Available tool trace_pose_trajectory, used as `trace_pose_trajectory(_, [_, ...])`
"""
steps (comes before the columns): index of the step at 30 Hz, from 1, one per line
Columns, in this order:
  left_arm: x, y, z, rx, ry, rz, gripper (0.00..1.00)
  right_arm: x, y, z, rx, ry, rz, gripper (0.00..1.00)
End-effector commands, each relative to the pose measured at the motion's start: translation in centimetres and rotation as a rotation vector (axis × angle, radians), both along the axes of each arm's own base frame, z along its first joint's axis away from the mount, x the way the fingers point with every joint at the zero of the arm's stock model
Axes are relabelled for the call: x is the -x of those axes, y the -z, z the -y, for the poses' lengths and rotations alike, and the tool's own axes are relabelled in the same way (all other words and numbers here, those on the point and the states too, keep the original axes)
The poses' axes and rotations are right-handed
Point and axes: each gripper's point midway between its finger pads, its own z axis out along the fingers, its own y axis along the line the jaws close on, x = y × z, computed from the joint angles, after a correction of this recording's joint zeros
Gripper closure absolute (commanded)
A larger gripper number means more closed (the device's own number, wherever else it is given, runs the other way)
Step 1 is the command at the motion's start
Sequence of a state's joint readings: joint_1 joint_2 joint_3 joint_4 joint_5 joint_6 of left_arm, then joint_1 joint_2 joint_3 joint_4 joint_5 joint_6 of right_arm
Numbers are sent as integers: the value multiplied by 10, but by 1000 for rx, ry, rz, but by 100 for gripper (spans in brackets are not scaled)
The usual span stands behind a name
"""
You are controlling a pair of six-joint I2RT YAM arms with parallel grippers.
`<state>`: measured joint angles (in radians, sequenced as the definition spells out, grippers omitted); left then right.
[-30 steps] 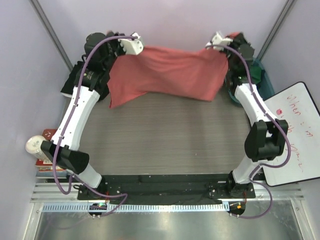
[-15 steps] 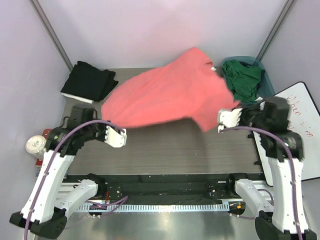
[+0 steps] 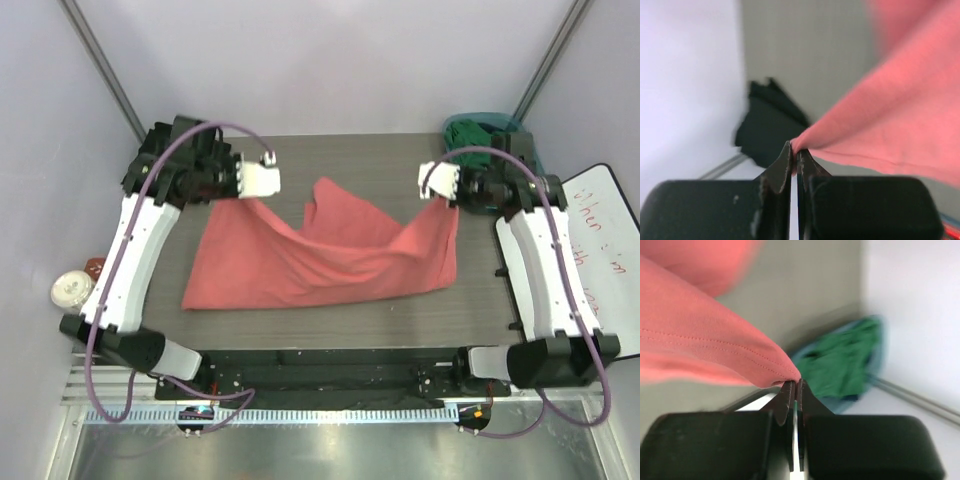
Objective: Fold and stack the t-shirts
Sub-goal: Flatten out the tshirt
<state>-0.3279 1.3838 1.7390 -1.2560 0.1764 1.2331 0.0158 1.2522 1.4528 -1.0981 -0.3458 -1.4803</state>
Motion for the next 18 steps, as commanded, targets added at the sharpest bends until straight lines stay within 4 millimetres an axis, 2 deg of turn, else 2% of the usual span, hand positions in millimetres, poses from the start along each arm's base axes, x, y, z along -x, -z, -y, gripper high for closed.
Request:
trace_pose_trajectory(1, [-115,-50,9,78,-254,271,100,-121,-60,2,-115,121,360,99])
trace_pose_trajectory(2, [-132,-57,9,67,-283,322,100,-154,-68,0,-117,123,451,99])
trace_pose_trajectory(3, [-153,-92,6,50,-335,470,100,-173,-71,3,-112,148,505,99])
trace_pose_trajectory(4, [-180,-82,11,5,-349,499,100,-190,-78,8,-111,181,564,99])
trace_pose_trajectory(5, [-196,-98,12,9,-372,587,100,-212,-119,11,-135,207,760,99])
trace_pose_trajectory(6, [-212,-120,11,13,-402,682,100,-238,-120,10,-145,229,827,99])
trace_pose_trajectory(7, [-238,-155,10,13,-450,879,100,-248,-139,11,-158,255,925,99])
trace_pose_trajectory(8, [-247,-175,8,30,-485,984,100,-251,-186,25,-187,347,1153,99])
trace_pose_trajectory(9, [-243,-214,8,62,-510,1106,100,-257,-210,22,-200,369,1261,99])
trace_pose_trajectory(10, [-234,-259,4,137,-571,1299,100,-251,-234,32,-213,432,1373,99])
trace_pose_trajectory(11, [-221,-282,2,177,-593,1371,100,-226,-275,43,-244,497,1551,99])
trace_pose_trajectory(12, [-202,-306,5,245,-610,1443,100,-208,-303,49,-267,530,1634,99])
trace_pose_trajectory(13, [-183,-322,2,305,-630,1490,100,-176,-335,53,-300,549,1701,99])
trace_pose_trajectory(14, [-153,-328,2,370,-626,1496,100,-162,-344,53,-355,541,1690,99])
trace_pose_trajectory(15, [-133,-327,1,392,-605,1479,100,-159,-324,50,-362,518,1596,99])
trace_pose_trajectory(16, [-120,-315,4,401,-575,1436,100,-108,-349,47,-401,478,1590,99])
trace_pose_trajectory(17, [-100,-265,8,355,-498,1278,100,-111,-306,37,-357,427,1363,99])
trace_pose_trajectory(18, [-93,-225,11,314,-461,1159,100,-120,-224,6,-286,244,1095,99])
